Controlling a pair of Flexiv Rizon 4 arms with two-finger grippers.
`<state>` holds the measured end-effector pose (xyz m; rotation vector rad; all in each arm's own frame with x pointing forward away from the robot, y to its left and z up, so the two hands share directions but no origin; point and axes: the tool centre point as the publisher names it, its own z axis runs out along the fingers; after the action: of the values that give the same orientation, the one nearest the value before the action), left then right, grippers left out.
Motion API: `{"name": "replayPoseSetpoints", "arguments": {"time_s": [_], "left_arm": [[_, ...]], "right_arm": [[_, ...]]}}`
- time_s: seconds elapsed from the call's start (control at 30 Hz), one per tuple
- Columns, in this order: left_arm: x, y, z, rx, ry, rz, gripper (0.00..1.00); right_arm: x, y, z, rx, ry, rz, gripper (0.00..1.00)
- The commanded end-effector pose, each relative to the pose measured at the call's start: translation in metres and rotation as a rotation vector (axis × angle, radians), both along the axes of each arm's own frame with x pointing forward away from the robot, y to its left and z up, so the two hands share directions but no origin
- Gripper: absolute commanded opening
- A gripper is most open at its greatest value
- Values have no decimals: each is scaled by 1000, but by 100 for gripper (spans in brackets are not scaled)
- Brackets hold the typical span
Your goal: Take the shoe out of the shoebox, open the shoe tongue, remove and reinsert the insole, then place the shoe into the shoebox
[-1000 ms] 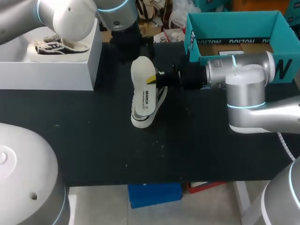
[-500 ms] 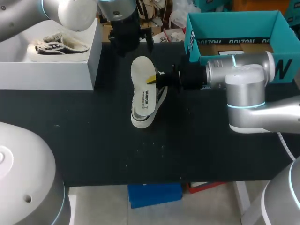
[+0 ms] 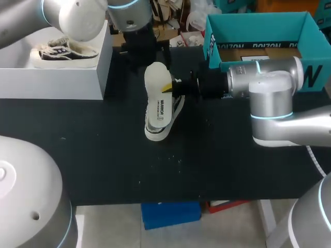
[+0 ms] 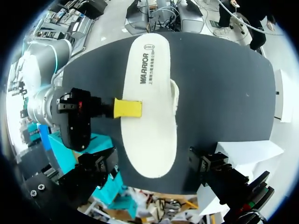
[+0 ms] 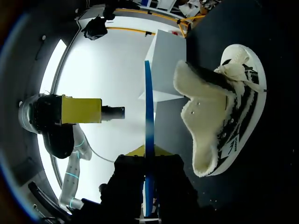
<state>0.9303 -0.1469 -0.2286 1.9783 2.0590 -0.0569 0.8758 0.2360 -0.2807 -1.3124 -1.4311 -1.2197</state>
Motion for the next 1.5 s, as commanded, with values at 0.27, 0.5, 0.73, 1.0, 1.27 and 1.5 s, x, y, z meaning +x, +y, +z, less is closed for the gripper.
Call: {"name": "replayPoseSetpoints", "arguments": {"time_s": [0.27, 0.5, 0.73, 1.0, 1.27, 1.5], "left_arm": [[-83, 13, -1, -22, -39, 15, 100], [-115, 23, -4, -140, -44, 6, 100], [-131, 40, -5, -547, -10, -53, 100], [-136, 52, -8, -785, 47, -116, 100], [-136, 52, -8, -785, 47, -116, 100], [-136, 51, -10, -824, 45, -115, 100]], "right_arm": [[0, 1, 0, -2, 0, -3, 0], [0, 1, 0, -2, 0, -3, 0], [0, 1, 0, -2, 0, -3, 0], [0, 1, 0, -2, 0, -3, 0], [0, 1, 0, -2, 0, -3, 0], [0, 1, 0, -2, 0, -3, 0]]}}
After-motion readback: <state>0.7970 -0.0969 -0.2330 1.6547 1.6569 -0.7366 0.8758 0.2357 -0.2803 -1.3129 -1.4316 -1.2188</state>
